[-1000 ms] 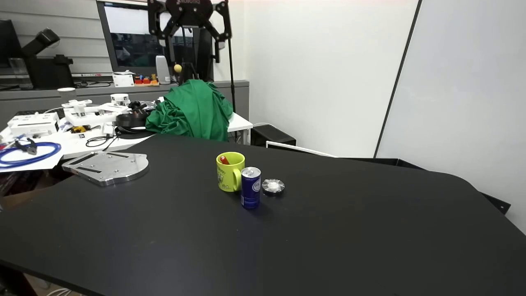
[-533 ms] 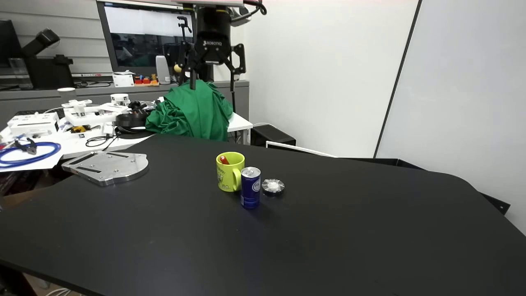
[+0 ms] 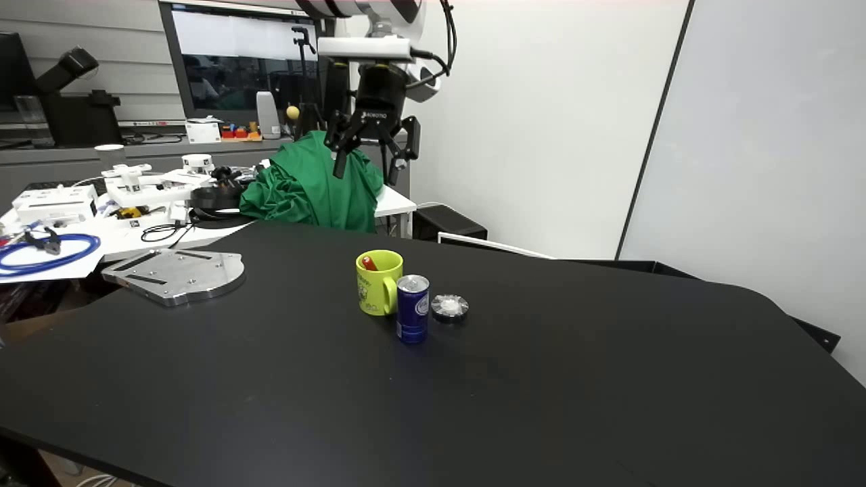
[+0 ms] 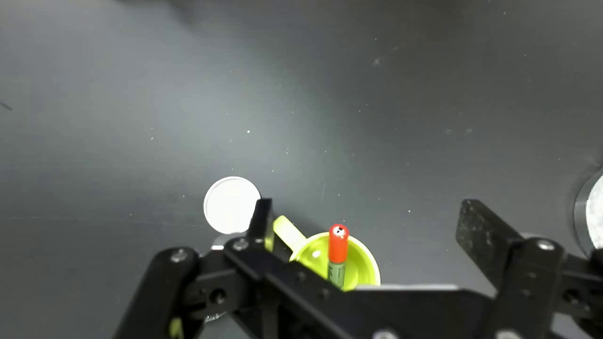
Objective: Remove the marker from the mug and put it on the table
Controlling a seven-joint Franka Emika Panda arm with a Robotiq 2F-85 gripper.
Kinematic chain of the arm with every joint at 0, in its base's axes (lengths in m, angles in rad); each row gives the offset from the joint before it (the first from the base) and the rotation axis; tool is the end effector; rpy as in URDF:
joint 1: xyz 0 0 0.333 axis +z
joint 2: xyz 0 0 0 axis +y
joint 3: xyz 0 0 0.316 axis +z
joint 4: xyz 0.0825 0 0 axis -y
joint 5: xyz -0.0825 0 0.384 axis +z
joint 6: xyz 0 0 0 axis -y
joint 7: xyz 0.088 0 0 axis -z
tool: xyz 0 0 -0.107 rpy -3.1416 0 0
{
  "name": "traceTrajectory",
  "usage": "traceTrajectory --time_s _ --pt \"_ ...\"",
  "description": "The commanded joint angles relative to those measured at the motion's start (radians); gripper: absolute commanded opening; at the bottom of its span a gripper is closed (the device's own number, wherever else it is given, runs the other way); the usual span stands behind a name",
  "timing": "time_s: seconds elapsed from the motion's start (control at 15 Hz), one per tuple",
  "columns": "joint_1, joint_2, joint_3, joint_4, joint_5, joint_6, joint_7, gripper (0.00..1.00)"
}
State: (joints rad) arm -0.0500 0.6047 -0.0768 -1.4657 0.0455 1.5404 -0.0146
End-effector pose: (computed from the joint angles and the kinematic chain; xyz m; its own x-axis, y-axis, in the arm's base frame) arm 0.6423 -0.0695 0.2985 0.8575 -0.1036 -0.5039 -0.1220 -0.9925 -0.0037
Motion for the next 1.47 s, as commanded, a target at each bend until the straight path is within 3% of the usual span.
traceTrajectory --time_s 0.0,0.6,1.4 --pt "-0.028 0.133 0.007 0.168 0.061 -0.078 0.107 1.0" --pt "-0.068 0.303 0.001 0.245 0.172 -0.055 0.247 1.0" --pt "-0.079 0.365 -0.001 0.236 0.223 -0.041 0.296 1.0"
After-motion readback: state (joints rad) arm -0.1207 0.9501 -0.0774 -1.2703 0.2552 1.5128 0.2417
